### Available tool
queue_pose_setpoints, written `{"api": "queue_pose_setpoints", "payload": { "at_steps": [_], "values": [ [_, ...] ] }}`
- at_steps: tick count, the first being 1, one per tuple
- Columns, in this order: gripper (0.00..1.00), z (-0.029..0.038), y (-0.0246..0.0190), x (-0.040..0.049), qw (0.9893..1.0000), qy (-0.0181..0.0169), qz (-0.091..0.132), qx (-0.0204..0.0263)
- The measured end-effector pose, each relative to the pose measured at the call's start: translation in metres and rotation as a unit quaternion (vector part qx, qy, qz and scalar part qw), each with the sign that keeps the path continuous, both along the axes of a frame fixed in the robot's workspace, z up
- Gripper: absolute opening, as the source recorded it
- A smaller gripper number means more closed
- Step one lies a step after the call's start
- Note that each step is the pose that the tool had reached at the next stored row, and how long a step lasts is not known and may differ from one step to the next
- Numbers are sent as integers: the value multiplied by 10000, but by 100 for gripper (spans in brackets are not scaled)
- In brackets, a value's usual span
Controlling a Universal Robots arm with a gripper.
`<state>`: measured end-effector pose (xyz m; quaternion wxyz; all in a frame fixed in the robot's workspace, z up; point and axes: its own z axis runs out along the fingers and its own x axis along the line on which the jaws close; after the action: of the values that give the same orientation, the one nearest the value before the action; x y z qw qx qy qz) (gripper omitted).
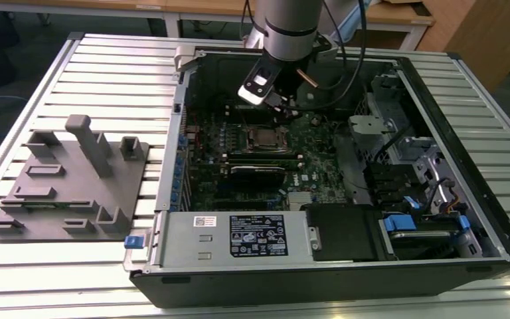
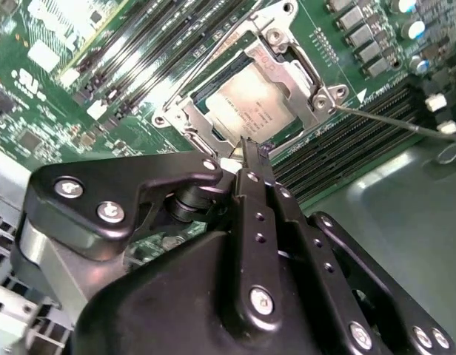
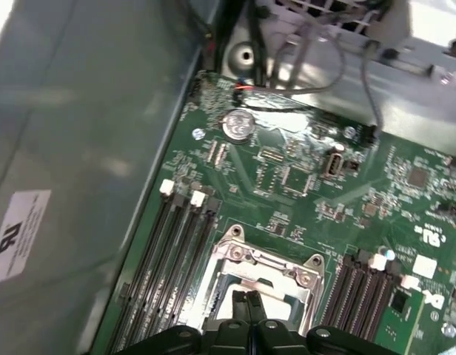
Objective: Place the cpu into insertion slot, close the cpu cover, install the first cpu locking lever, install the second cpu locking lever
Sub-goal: 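Close the cpu cover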
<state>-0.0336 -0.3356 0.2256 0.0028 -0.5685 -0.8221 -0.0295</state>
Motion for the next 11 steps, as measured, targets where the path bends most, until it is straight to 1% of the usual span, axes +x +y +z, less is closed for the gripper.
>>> {"api": "queue_pose_setpoints", "payload": {
  "at_steps": [3,6,9,11],
  "values": [
    [10,0,0,0,9997,0,248,5],
    [10,-1,0,0,9988,0,488,10],
    [10,-1,0,0,9973,0,734,16],
    [10,-1,0,0,9960,0,894,20]
  ]
}}
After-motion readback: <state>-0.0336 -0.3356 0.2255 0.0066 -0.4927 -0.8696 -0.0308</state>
